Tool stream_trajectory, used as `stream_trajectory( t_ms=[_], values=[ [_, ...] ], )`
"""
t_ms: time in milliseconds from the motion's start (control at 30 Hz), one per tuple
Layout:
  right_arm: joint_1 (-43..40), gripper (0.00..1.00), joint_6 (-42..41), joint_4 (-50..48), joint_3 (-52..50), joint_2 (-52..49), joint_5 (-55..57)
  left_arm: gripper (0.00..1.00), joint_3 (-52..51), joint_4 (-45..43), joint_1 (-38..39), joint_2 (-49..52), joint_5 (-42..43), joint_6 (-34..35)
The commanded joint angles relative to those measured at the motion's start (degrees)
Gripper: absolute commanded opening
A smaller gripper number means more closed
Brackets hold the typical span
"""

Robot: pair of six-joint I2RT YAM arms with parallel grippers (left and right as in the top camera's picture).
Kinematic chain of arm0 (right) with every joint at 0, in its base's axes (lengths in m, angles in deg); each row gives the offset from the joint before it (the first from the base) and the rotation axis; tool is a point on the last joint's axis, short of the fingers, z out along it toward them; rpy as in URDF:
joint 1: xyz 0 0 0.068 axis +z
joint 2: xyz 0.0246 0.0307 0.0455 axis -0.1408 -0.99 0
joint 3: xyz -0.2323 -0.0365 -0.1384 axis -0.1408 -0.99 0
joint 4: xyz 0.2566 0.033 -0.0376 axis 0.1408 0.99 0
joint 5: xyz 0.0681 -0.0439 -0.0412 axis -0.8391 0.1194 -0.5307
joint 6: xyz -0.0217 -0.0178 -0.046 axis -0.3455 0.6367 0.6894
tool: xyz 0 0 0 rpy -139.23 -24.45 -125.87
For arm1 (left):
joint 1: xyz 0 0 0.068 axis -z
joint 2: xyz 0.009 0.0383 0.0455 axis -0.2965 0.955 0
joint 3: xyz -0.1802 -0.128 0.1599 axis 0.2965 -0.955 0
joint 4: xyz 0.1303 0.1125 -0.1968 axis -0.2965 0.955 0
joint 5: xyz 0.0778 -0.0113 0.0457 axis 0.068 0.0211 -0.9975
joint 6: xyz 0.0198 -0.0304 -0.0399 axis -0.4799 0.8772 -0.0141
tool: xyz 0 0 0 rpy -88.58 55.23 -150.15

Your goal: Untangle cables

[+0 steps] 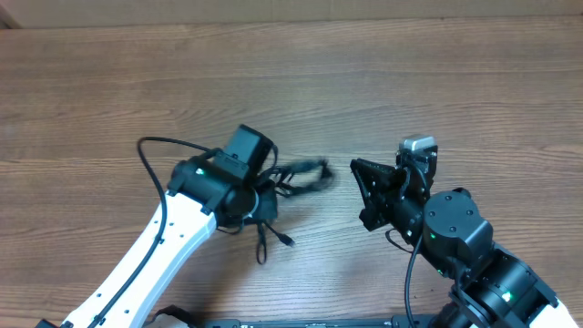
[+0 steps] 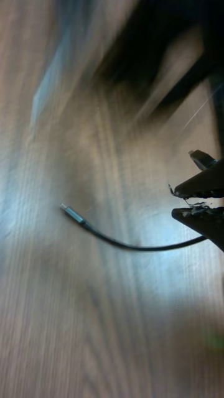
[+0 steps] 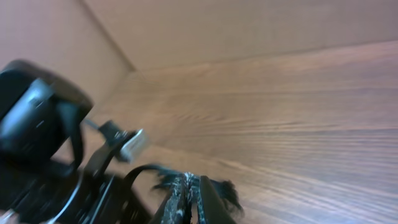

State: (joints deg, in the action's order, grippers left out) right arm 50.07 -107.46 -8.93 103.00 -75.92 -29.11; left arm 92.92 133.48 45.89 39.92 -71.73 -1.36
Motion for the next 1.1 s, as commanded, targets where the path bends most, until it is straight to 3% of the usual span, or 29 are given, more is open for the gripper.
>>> stream_trajectory(
  t_ms=[0,67,233,433,667,867,1067],
  values=[
    [-0.2,0.04,-0.4,0.3,1.0,0.6,-11.2,0.04,-0.1,-3.3,-0.7,-0.1,-0.9,1.2],
    [-0.2,0.04,-0.4,0.4,0.9,0.6,-17.0,0.04,-0.1,-7.6,-0.5,-0.1,3.7,0.5],
    [-0.2,0.04,-0.4,3.7,0.9,0.6,-18.8,0.04,-0.1,-15.7,-0.5,-0.1,17.4,-11.1],
    [-0.2,0.05,-3.6,10.1,0.9,0.6,-15.4,0.04,1.3,-13.7,-1.4,-0.3,24.5,-20.7],
    [-0.2,0.43,-8.0,12.2,0.9,0.6,-15.6,0.04,7.1,-5.4,-3.5,-2.8,28.0,-31.6],
    [-0.2,0.46,-19.1,12.1,0.9,0.6,-15.6,0.04,8.9,-3.7,-3.5,-8.5,28.4,-34.9],
    [-0.2,0.49,-20.8,11.8,0.9,-0.5,-13.8,0.04,8.9,-4.3,-3.5,-12.2,34.7,-34.8]
  ],
)
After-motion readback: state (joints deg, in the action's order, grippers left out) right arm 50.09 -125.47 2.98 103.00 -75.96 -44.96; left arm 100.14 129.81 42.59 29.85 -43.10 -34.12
